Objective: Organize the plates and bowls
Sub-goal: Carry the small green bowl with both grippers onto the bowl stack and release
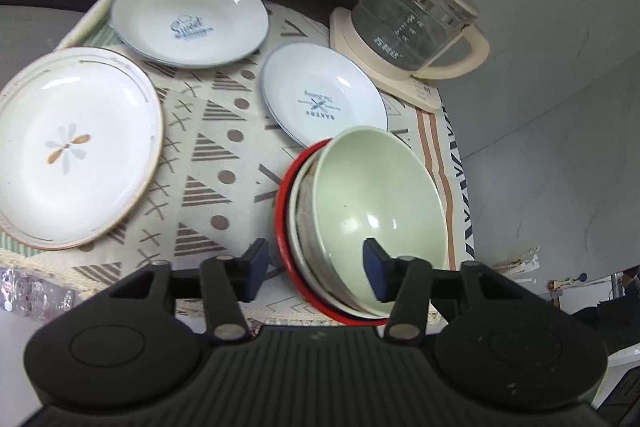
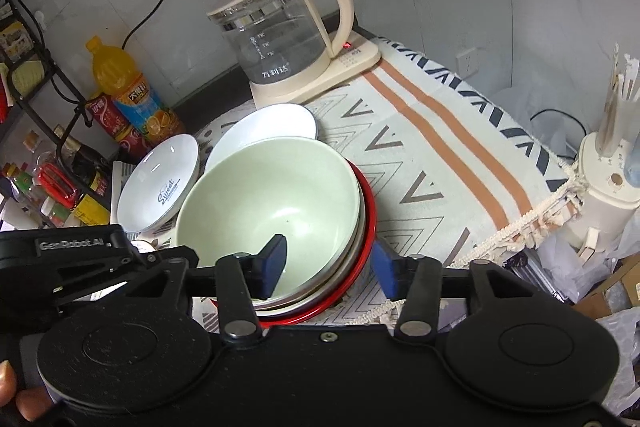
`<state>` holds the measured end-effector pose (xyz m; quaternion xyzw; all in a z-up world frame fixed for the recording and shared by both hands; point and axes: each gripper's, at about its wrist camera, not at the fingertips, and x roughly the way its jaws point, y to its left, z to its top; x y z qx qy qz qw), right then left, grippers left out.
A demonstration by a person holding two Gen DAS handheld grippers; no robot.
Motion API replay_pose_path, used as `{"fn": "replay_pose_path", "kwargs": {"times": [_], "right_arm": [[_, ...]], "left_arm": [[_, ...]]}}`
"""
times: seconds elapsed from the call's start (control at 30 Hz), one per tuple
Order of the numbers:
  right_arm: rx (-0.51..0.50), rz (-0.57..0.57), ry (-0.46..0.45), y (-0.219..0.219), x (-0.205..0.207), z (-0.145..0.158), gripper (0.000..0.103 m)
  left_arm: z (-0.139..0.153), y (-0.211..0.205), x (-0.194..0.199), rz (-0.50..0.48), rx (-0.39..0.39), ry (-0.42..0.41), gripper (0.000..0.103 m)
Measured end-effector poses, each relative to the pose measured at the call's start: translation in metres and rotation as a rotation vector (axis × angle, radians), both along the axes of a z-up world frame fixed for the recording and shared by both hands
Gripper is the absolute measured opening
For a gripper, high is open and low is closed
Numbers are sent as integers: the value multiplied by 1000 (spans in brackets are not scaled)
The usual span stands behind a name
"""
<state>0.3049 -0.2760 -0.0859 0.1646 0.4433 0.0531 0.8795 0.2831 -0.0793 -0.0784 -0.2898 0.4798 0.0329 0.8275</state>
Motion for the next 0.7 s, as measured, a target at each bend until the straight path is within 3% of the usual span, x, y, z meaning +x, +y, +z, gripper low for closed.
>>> {"fn": "replay_pose_path", "kwargs": {"times": [0.37,0.7], "right_arm": [[-1,27,-25,14,-12,12,90],[4,101,-36,44,-22,16,96]], "left_arm": [[7,29,-32,82,83,-27,65],[11,65,-64,167,109,-28,67]]}}
